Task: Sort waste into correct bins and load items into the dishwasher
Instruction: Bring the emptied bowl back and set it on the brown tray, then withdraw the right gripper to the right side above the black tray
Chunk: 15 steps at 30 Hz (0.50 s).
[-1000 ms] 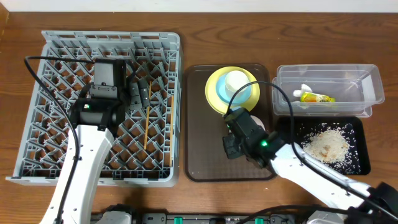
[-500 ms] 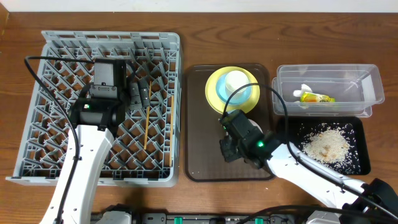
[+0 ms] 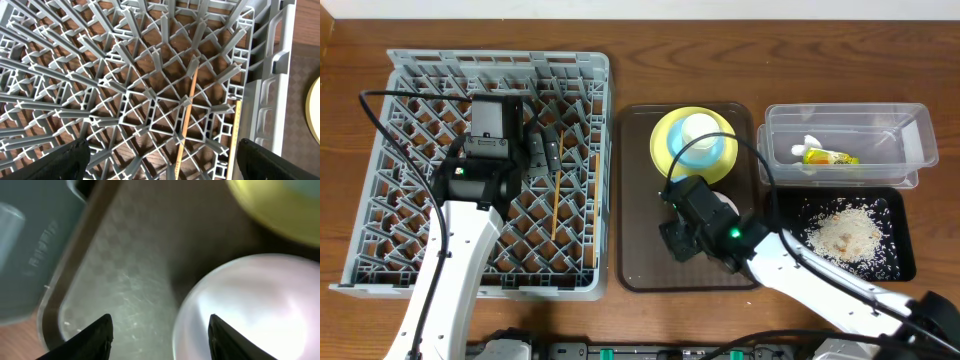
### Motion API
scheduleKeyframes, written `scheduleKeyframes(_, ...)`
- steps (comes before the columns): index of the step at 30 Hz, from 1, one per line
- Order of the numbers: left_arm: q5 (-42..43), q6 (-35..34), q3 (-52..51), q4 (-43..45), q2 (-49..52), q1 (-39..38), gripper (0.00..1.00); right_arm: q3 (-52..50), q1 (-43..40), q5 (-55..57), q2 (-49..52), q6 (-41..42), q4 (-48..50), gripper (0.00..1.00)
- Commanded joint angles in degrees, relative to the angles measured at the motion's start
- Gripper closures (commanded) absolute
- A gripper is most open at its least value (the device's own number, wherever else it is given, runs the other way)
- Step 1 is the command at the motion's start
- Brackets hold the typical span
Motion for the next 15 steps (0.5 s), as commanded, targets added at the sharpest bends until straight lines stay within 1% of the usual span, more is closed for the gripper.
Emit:
scheduleKeyframes(1,-0.7,-0.1,0.2,0.0,-0.1,0.2,0.06,4.5,-3.7,0.5,-4.7,-1.5,-2.0,0.41)
scheduleKeyframes(4,-0.7,-0.1,0.2,0.0,-0.1,0.2,0.06,5.8,-7.6,0.5,-7.1,-1.5,-5.5,0.41)
scheduleKeyframes(7,-0.7,-0.1,0.2,0.0,-0.1,0.2,0.05,5.9,-13.6,2.7,-9.9,-0.1,-10.2,0.41)
scheduleKeyframes(11,-0.7,-0.1,0.2,0.0,-0.1,0.2,0.06,5.9,-23.8,3.5,-13.5,0.3,-17.3,0.42)
scheduleKeyframes(15,-0.7,-0.1,0.2,0.0,-0.1,0.2,0.06,5.9,-34.8,3.5,-17.9,0.3,-23.8,0.39)
